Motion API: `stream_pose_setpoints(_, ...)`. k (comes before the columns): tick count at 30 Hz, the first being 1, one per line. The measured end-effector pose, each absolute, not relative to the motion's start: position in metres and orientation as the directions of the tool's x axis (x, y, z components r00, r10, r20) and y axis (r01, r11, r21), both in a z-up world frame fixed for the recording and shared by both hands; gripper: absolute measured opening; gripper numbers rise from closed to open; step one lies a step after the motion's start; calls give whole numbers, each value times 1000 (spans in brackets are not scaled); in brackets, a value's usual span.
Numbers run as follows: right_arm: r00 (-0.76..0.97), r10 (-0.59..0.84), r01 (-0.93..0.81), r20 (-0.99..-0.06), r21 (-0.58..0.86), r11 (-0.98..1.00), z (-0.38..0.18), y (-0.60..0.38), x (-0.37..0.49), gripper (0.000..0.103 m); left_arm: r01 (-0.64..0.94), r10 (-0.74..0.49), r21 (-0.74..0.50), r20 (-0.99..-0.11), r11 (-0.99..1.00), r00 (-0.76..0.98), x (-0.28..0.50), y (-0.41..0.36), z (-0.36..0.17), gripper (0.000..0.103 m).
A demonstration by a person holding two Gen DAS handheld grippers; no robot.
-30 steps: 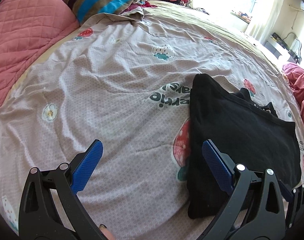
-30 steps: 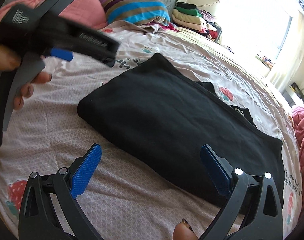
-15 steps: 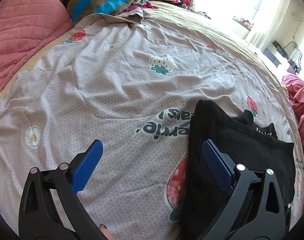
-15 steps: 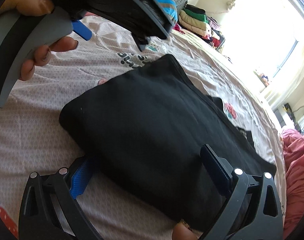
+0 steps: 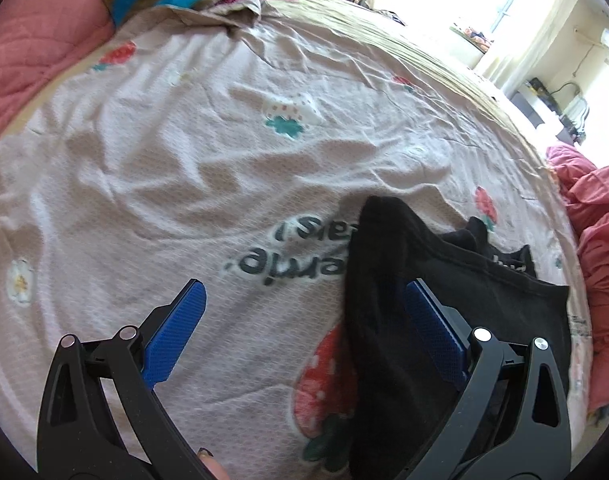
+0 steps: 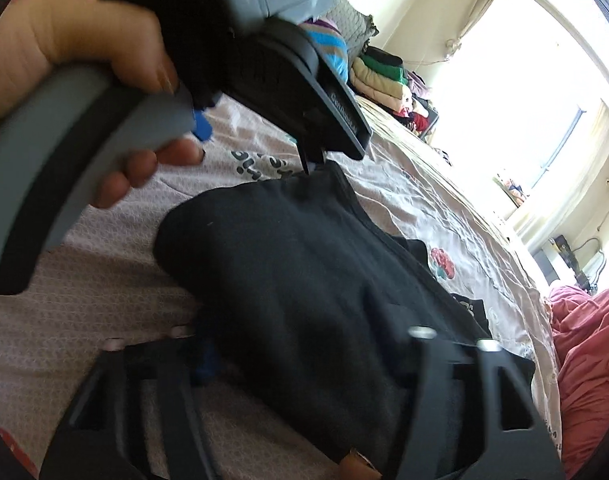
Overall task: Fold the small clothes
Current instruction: 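Grasp the sweatshirt edge with the right gripper while the left gripper grasps beside it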
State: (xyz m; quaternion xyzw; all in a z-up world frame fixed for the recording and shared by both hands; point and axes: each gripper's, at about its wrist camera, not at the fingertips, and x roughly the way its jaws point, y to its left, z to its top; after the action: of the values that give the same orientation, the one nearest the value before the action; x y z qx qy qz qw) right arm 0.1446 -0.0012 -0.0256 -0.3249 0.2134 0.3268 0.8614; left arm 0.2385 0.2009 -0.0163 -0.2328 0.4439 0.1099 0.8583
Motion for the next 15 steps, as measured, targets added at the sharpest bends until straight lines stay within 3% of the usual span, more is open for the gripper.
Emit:
stream_pose_setpoints(2,674,452,-721,-584,-386,576,-22,-6,145,23,-374,-63,-340,-807,863,588,239,197,-17,93)
stream_pose_setpoints(3,671,456,-722,-584,-377,580,-20,-7,144,21,-360,-89,-363,-800,859,593,239,195,-16,93)
stream_pose_setpoints(6,645,476,-737,-597,-324,593,-15,-15,147,19,-327,-136,-404,-781,854,609,239,186,-11,93)
stream_pose_setpoints(13,699,489,-689,-523,-306,657,4,-38,143,17,-258,-192,-435,-753,863,630,239,159,5,93)
stream_pose_setpoints(15,712,489,-674,-505,-292,679,8,-46,142,17,-246,-225,-471,-738,847,636,238,154,6,89)
